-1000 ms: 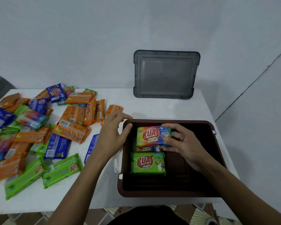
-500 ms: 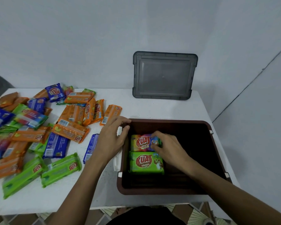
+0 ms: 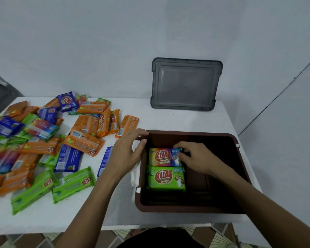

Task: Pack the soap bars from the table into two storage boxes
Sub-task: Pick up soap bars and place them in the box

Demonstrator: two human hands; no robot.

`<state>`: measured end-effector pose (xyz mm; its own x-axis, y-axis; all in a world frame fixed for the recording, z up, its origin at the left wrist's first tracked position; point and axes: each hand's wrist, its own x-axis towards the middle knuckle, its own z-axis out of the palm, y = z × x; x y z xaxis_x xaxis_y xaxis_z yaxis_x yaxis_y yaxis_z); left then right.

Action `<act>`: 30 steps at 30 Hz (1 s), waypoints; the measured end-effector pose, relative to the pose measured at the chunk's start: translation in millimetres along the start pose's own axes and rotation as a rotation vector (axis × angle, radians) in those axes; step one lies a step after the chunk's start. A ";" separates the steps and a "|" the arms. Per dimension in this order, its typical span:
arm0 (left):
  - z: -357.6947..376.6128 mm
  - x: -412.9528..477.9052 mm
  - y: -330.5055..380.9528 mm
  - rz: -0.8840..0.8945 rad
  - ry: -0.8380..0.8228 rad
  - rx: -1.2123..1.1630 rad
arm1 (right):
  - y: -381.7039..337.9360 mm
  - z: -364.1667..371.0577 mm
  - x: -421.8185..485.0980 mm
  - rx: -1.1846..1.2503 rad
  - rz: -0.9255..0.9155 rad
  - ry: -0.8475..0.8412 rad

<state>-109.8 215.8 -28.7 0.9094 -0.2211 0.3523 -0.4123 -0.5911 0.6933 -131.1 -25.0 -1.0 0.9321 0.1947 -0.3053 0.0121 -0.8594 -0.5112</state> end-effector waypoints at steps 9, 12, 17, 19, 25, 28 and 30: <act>-27.4 -13.1 -20.8 -0.110 0.004 -0.045 | -49.2 -28.9 16.9 0.095 -0.175 0.197; -42.7 -17.6 -35.3 -0.179 0.011 -0.040 | -74.2 -25.2 33.3 0.105 -0.237 0.216; -79.5 -25.0 -69.1 -0.290 0.080 0.040 | -114.9 -9.8 65.5 0.126 -0.320 0.171; -96.3 -29.3 -81.9 -0.310 0.115 0.074 | -129.8 -1.4 82.0 0.119 -0.341 0.135; -133.3 -42.5 -137.1 -0.435 0.166 0.306 | -174.4 20.0 140.2 0.033 -0.331 0.043; -137.6 -49.4 -158.4 -0.468 0.126 0.375 | -189.5 27.3 178.5 0.007 -0.329 0.051; -136.6 -54.1 -167.2 -0.476 0.079 0.414 | -195.9 31.8 208.3 -0.005 -0.308 0.052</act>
<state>-97.6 432.5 -77.8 0.9745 0.1883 0.1220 0.1058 -0.8651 0.4903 49.2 198.9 9.9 0.9014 0.4224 -0.0950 0.2989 -0.7659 -0.5692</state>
